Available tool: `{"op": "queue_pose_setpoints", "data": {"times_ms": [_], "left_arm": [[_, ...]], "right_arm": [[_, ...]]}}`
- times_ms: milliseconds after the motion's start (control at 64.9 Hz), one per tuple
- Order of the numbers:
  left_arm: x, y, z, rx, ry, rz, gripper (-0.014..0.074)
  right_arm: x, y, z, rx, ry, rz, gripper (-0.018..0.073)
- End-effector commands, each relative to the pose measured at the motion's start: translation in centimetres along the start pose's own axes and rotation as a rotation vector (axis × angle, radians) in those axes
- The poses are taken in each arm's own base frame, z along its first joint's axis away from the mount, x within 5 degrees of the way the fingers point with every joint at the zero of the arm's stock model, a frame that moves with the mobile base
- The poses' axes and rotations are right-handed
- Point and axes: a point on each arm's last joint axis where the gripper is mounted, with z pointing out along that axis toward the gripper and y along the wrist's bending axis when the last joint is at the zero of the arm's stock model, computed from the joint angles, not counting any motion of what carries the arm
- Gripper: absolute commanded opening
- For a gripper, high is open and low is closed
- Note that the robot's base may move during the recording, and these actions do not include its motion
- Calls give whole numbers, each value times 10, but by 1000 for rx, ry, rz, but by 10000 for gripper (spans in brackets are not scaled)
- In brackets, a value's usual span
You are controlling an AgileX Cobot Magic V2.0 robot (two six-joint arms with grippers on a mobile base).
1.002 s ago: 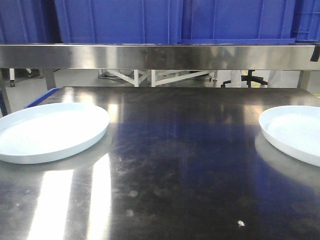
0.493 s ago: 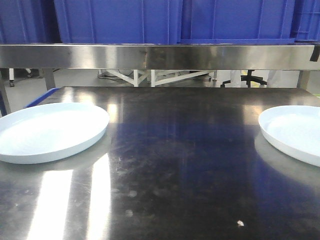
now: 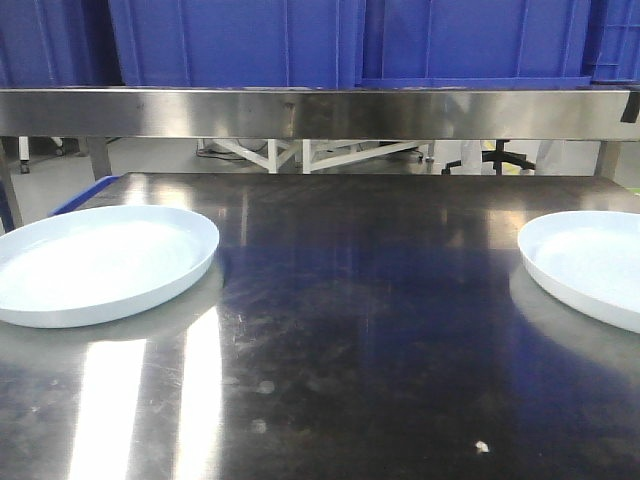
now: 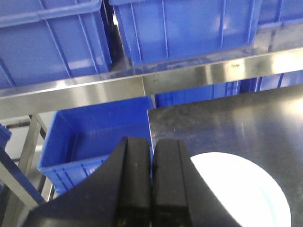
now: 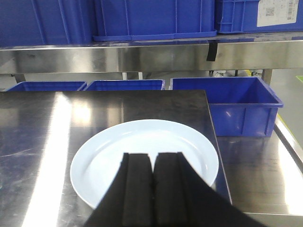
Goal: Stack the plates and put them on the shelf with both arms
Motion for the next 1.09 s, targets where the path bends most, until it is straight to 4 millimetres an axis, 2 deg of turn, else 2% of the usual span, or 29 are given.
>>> {"op": "queue_pose_setpoints", "data": {"times_ms": [0, 108, 355, 663, 1079], "left_arm": [[-17, 2, 6, -8, -63, -2, 82], [-15, 2, 12, -5, -39, -2, 82], [-13, 3, 10, -11, -19, 22, 82], [-20, 3, 14, -19, -92, 23, 82], [-20, 3, 14, -19, -94, 23, 82]], "right_arm": [[-10, 0, -2, -3, -109, -12, 48], [-10, 0, -2, -3, -109, -12, 48], [-10, 0, -2, -3, -109, -12, 48], [-10, 0, -2, -3, -109, -12, 48], [-10, 0, -2, -3, -109, -12, 48]]}}
